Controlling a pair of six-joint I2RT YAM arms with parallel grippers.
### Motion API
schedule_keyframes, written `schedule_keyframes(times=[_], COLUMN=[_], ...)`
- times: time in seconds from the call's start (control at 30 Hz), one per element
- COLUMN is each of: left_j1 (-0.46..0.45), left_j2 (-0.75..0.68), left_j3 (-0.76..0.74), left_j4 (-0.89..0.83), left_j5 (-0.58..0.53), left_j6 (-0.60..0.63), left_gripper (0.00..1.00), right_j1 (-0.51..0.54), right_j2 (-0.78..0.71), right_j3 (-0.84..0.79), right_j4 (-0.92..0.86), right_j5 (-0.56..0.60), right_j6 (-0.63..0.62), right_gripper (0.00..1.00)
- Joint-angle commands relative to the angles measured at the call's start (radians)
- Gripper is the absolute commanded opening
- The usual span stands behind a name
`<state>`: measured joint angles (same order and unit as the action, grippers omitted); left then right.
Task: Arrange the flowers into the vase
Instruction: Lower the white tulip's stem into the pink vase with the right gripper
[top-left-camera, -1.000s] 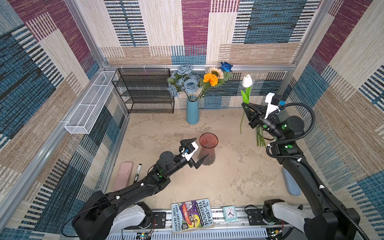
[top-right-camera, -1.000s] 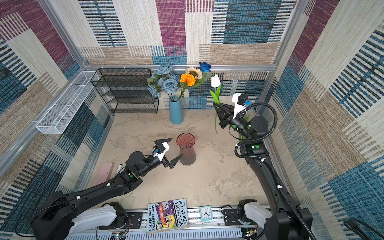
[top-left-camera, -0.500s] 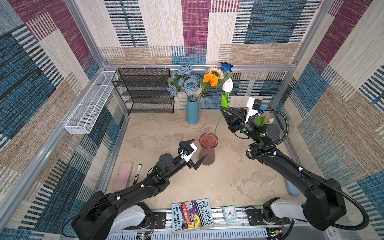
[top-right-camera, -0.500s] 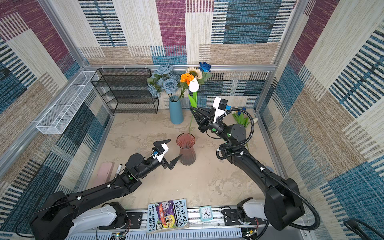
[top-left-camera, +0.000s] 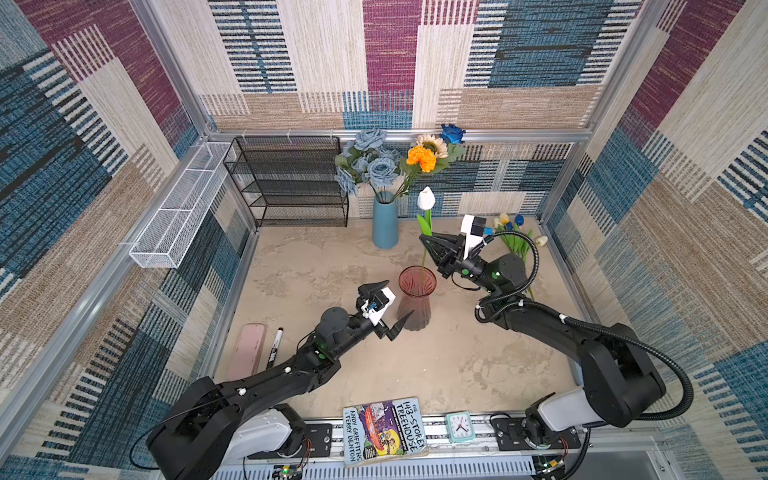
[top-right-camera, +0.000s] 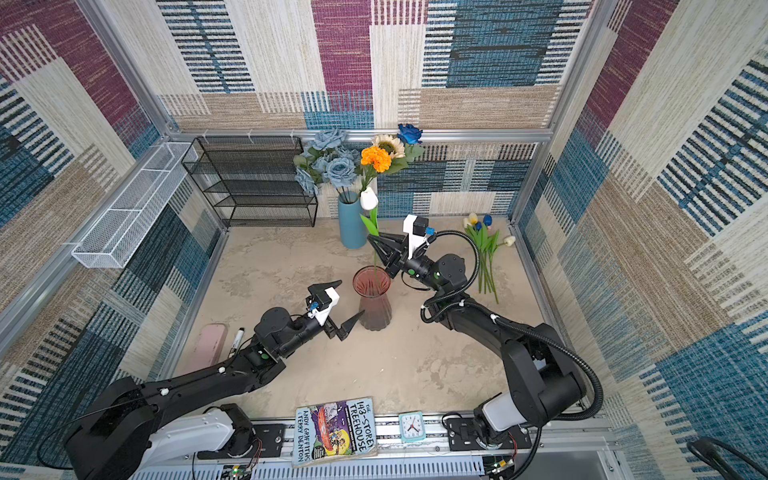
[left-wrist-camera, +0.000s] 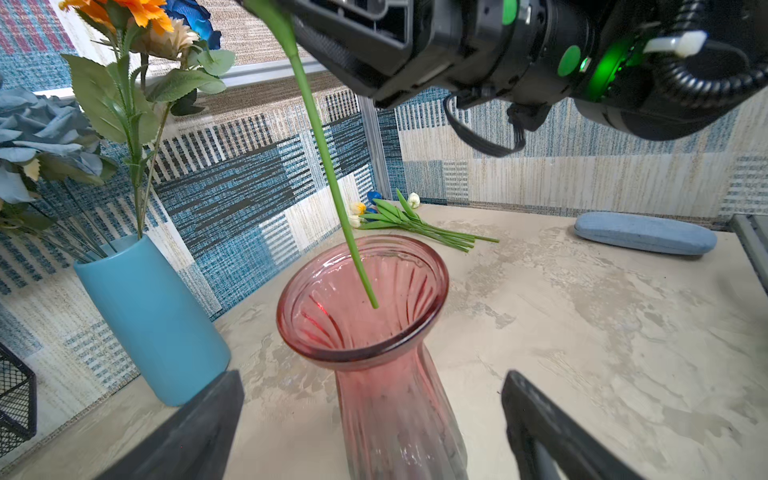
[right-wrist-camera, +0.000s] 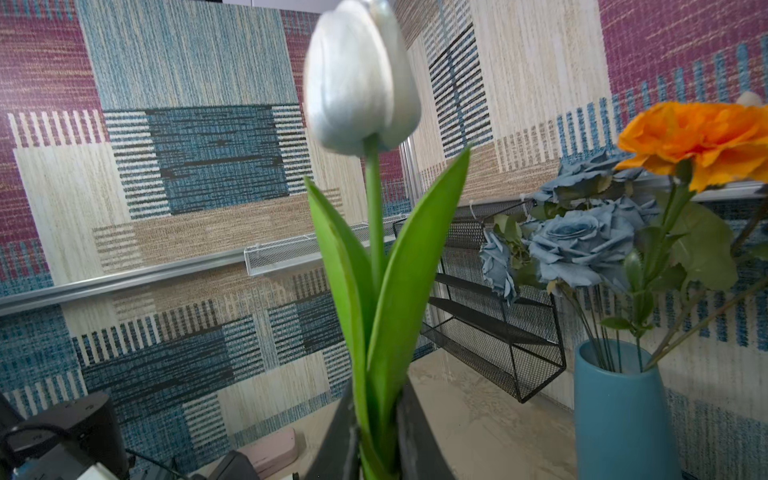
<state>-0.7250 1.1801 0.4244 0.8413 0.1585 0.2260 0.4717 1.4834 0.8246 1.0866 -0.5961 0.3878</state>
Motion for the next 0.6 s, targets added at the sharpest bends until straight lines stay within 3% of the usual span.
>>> schedule_keyframes(times=[0.0, 0.33, 0.4, 0.47, 0.57], left_j1=[-0.001, 0.001, 0.0, 0.001, 0.002], left_j2=[0.017, 0.044, 0.045, 0.047, 0.044], left_j3=[0.005, 0.011, 0.012, 0.017, 0.022], left_j4=[0.056, 0.081, 0.082, 0.082, 0.078], left_j5=[-0.016, -0.019, -0.019, -0.014, -0.012], left_j6=[0.0, 0.004, 0.003, 0.003, 0.002], left_gripper=[1.0, 1.0, 1.0, 1.0, 1.0], right_j1=[0.019, 0.054, 0.054, 0.054, 0.054], right_j2=[0.015, -0.022, -0.032, -0.045, -0.066], right_j3=[-0.024, -0.131, -0.124, -0.123, -0.114], right_j4=[-0.001, -0.096, -0.144, -0.163, -0.187], right_j5=[-0.072, -0.039, -0.004, 0.032, 0.068], right_j6=[-0.118, -0.268, -0.288, -0.3, -0.319], right_gripper=[0.15, 0.22, 0.3, 0.45, 0.56])
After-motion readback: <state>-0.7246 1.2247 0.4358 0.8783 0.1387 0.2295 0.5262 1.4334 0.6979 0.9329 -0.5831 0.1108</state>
